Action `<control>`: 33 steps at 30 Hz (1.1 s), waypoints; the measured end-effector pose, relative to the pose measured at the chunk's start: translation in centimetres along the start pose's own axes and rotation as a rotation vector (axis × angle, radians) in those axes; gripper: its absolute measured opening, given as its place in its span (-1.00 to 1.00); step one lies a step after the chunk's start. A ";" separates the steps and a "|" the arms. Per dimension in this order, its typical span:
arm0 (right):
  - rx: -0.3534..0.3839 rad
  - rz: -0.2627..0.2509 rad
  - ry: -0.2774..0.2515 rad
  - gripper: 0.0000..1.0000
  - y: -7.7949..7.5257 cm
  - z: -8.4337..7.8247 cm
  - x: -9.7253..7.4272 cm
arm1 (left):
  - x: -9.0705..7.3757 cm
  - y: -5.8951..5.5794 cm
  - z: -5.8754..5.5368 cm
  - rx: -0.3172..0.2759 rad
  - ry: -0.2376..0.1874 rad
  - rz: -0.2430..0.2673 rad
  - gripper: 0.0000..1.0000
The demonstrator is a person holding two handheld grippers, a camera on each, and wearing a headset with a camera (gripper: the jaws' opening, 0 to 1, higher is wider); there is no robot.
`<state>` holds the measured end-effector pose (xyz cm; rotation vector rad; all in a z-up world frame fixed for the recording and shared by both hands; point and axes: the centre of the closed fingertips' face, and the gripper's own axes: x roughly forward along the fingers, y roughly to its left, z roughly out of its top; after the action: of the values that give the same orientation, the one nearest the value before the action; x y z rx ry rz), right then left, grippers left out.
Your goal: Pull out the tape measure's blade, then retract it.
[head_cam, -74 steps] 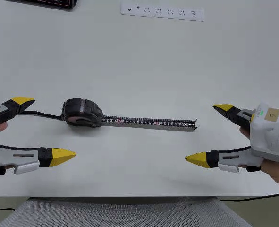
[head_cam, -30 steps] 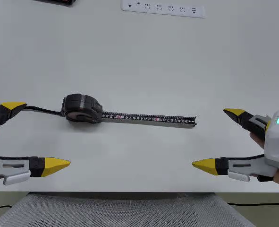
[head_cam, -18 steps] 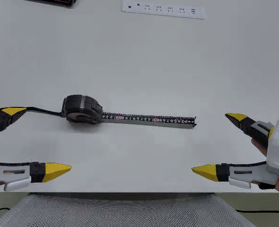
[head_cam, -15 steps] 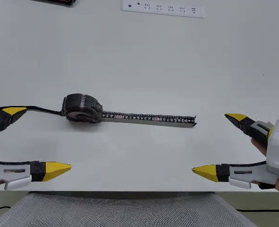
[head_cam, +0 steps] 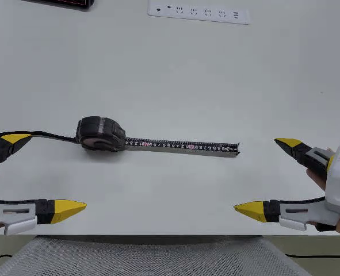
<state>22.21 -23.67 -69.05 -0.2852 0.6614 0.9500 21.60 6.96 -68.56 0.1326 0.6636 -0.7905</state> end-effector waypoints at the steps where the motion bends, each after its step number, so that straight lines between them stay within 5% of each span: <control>1: -0.001 -0.001 0.000 0.94 0.0 0.0 0.0 | 0.0 0.0 0.0 0.000 0.000 0.001 0.97; 33: -0.008 0.006 -0.008 0.87 -0.1 0.4 0.6 | 1.1 0.0 0.7 -0.049 -0.012 -0.004 0.97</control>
<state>22.66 -23.16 -69.11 -0.2863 0.6523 0.9593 22.52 5.99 -68.63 0.0822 0.6714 -0.7781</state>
